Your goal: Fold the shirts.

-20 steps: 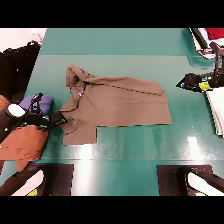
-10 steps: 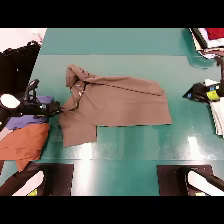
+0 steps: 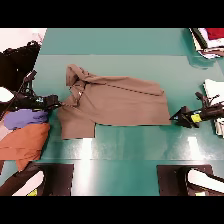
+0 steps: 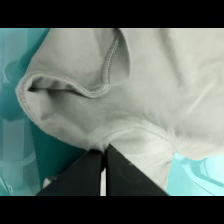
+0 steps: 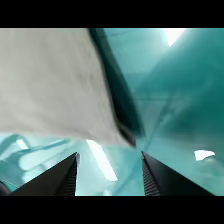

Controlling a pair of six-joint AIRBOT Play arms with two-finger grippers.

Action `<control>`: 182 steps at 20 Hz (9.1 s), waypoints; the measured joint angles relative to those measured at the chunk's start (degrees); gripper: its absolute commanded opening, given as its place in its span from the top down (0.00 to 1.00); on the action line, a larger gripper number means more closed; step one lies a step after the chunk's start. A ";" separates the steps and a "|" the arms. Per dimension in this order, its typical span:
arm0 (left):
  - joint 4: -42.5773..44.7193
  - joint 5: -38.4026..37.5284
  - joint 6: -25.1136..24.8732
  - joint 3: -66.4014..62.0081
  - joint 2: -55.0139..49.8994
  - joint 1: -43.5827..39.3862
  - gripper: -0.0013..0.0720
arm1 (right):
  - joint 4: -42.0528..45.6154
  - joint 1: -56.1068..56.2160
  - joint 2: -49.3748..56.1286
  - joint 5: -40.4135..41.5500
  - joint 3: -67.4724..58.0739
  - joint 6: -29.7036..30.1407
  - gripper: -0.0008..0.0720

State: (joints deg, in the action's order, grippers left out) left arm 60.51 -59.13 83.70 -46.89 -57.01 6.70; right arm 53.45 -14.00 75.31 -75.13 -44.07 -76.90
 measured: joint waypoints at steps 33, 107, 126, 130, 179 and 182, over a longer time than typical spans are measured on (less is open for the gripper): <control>-1.22 -3.82 -0.63 -74.23 14.67 -0.04 0.95 | -4.02 -11.43 -28.59 -0.15 -67.63 0.46 0.96; -8.59 1.88 3.21 16.59 5.11 -12.11 0.95 | 12.79 -7.28 -9.79 -1.68 3.10 -0.70 0.39; -2.54 -18.01 8.48 15.08 25.59 -12.11 0.95 | 14.80 -5.49 -26.14 -8.07 7.82 3.04 0.96; -2.54 -20.63 9.64 11.50 27.36 -12.13 0.95 | 18.12 -5.64 -32.76 -12.55 5.29 -0.07 0.96; -9.20 8.87 1.33 -33.73 -42.10 -37.97 0.95 | -11.32 12.13 4.50 -10.91 -39.71 8.37 0.96; -10.08 9.86 1.33 -35.21 -44.89 -39.30 0.95 | -12.50 18.38 3.82 -10.58 -44.22 6.95 0.96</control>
State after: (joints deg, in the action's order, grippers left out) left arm 50.43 -49.28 85.03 -82.11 -101.91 -32.60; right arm 40.95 4.38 79.13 -85.71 -88.29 -69.95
